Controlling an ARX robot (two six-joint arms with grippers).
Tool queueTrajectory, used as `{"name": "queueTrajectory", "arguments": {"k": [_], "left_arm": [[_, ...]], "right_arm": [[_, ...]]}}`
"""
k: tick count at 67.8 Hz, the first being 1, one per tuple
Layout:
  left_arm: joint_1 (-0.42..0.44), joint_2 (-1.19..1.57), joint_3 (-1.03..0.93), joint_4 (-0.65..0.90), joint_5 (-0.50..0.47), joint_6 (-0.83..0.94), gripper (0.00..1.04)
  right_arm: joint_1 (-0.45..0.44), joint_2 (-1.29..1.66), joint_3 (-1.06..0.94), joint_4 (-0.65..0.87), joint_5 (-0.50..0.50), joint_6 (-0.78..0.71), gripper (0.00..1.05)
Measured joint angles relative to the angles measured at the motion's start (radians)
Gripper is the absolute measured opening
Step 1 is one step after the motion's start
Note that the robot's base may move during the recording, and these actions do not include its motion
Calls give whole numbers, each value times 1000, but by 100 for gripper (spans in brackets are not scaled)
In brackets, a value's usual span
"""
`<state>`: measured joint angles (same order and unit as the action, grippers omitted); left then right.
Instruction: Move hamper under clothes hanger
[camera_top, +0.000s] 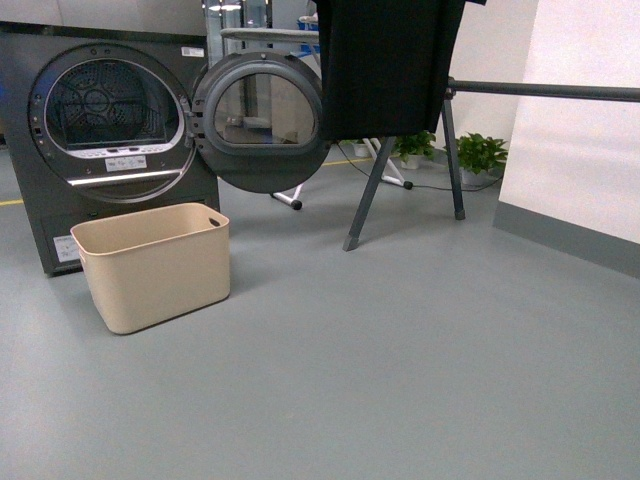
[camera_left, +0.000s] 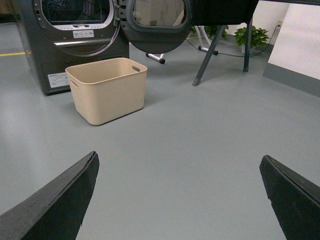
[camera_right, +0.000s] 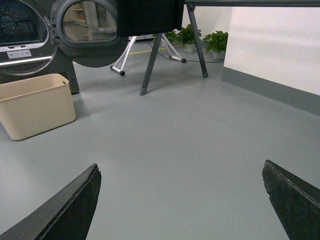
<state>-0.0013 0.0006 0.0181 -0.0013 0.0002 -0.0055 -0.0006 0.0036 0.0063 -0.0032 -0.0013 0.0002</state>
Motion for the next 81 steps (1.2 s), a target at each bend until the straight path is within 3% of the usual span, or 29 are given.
{"name": "queueTrajectory", "arguments": {"k": [81], "left_arm": [[0, 0, 0, 0, 0, 0, 98]], "right_arm": [[0, 0, 0, 0, 0, 0, 97]]}}
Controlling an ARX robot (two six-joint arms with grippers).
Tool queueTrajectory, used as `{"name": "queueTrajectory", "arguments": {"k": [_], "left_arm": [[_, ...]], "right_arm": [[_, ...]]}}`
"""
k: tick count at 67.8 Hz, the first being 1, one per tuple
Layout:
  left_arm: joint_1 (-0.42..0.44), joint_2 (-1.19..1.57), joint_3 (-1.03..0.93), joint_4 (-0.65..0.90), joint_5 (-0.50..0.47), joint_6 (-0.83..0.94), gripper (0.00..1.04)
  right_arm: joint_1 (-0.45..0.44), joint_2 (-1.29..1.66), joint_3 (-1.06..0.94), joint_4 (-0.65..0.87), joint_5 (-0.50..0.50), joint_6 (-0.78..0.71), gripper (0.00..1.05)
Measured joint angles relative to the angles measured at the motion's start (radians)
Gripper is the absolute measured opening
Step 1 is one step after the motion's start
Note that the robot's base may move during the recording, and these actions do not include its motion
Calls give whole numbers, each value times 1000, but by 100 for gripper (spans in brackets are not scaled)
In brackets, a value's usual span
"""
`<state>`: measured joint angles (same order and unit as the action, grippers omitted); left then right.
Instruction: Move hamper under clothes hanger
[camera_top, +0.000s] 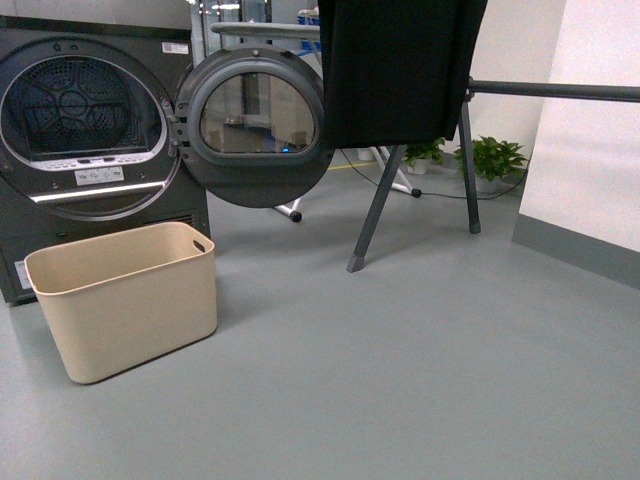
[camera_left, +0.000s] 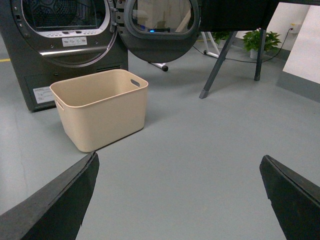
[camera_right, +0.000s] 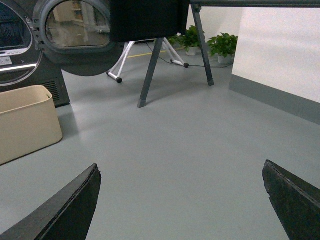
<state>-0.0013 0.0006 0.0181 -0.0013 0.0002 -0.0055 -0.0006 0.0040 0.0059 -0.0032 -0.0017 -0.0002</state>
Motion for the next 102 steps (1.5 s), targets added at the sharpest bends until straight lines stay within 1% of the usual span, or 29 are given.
{"name": "queueTrajectory", "arguments": {"k": [102], "left_arm": [[0, 1, 0, 0, 1, 0, 98]], "right_arm": [[0, 0, 0, -1, 0, 0, 97]]}}
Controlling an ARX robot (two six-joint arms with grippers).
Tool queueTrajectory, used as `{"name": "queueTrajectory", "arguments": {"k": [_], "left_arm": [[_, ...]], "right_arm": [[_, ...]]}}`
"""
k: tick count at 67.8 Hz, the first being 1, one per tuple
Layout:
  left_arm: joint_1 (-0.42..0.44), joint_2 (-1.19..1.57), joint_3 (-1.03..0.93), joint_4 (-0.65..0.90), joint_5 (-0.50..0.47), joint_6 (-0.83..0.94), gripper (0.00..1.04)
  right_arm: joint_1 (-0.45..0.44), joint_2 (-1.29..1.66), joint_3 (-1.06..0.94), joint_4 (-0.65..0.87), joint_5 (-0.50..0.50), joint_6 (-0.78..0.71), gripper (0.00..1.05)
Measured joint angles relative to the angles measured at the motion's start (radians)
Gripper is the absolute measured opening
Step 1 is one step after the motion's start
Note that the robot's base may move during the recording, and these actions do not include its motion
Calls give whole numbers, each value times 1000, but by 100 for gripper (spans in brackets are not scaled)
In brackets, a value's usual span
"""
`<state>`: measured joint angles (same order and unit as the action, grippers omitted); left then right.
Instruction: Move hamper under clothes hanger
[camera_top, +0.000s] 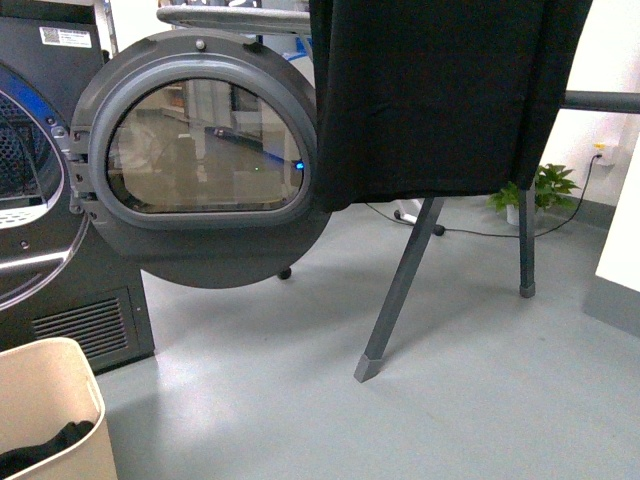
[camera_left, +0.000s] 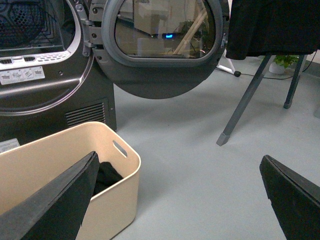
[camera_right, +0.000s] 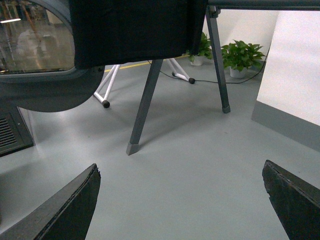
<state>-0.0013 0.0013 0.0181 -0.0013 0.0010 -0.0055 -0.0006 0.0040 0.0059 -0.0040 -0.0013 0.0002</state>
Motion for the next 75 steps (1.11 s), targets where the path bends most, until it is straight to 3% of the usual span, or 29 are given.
{"name": "queueTrajectory", "arguments": {"k": [75], "left_arm": [[1, -1, 0, 0, -5, 0, 98]], "right_arm": [[1, 0, 0, 0, -4, 0, 97]]}}
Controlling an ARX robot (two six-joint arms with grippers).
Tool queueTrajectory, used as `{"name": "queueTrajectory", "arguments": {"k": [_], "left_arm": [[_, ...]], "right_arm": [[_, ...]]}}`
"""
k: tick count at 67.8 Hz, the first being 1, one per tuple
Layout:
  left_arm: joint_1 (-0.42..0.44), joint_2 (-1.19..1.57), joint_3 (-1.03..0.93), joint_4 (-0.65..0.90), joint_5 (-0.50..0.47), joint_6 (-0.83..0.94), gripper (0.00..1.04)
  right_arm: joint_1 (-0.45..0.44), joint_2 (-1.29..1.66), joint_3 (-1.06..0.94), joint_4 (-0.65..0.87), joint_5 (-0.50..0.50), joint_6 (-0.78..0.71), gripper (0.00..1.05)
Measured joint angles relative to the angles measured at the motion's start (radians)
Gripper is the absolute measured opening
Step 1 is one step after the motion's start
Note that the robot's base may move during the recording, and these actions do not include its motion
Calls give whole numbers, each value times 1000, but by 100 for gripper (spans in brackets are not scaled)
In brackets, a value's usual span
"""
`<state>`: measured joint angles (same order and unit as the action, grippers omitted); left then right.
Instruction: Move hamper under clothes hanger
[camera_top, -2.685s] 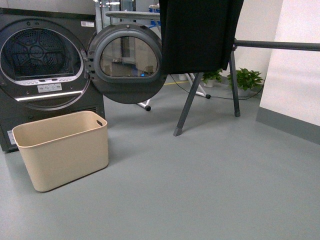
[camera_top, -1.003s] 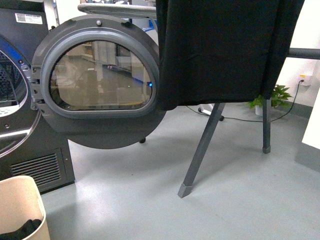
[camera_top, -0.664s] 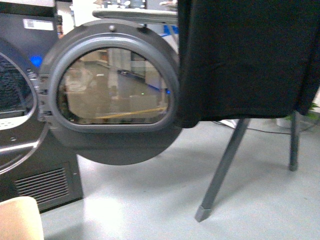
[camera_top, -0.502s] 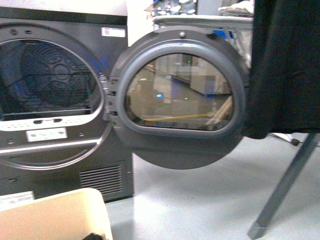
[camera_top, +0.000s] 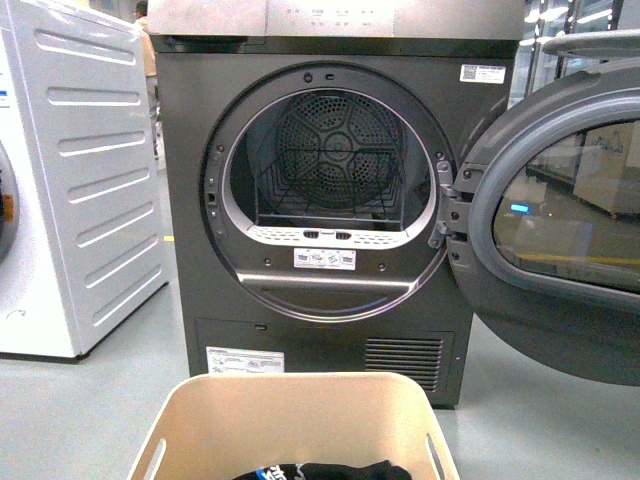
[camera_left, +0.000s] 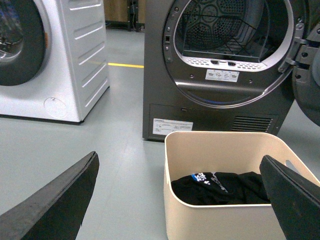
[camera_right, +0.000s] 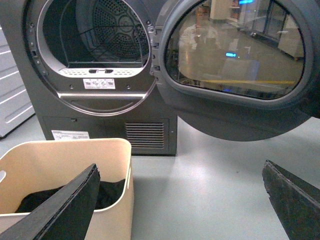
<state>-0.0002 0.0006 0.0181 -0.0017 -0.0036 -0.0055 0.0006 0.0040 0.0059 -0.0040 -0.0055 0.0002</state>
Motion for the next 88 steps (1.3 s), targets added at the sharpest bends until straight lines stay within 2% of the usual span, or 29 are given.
{"name": "queueTrajectory", "arguments": {"k": [26, 28, 29, 32, 38, 44, 47, 52, 57, 68, 88], "left_arm": [[-1, 2, 0, -2, 0, -3, 98], [-4, 59, 35, -90, -73, -57, 98], [-1, 81, 45, -105, -77, -78, 98], [63, 267, 107, -103, -43, -142, 98], [179, 577, 232, 29, 29, -162, 98], [252, 959, 453, 153, 113, -157, 98], [262, 1122, 558, 180, 114, -147, 98], [267, 1365, 722, 162, 111, -132, 98], [248, 1657, 924, 110, 83, -120, 98], [180, 1897, 1085, 64, 63, -53, 98], [116, 2132, 1235, 40, 34, 1, 98]], "right_arm": [[-2, 1, 0, -1, -2, 3, 97], [-36, 53, 36, -85, -115, 55, 97], [-45, 74, 47, -103, -127, 61, 97], [-72, 238, 113, -112, -251, 119, 97], [-48, 504, 235, -33, -285, 129, 97], [5, 817, 416, 44, -276, 120, 97], [29, 958, 506, 47, -269, 113, 97], [72, 1172, 642, 27, -253, 98, 97], [121, 1463, 851, -24, -175, 83, 97], [176, 1781, 1081, -81, -100, 109, 97], [265, 2070, 1257, -72, 13, 108, 97]]}}
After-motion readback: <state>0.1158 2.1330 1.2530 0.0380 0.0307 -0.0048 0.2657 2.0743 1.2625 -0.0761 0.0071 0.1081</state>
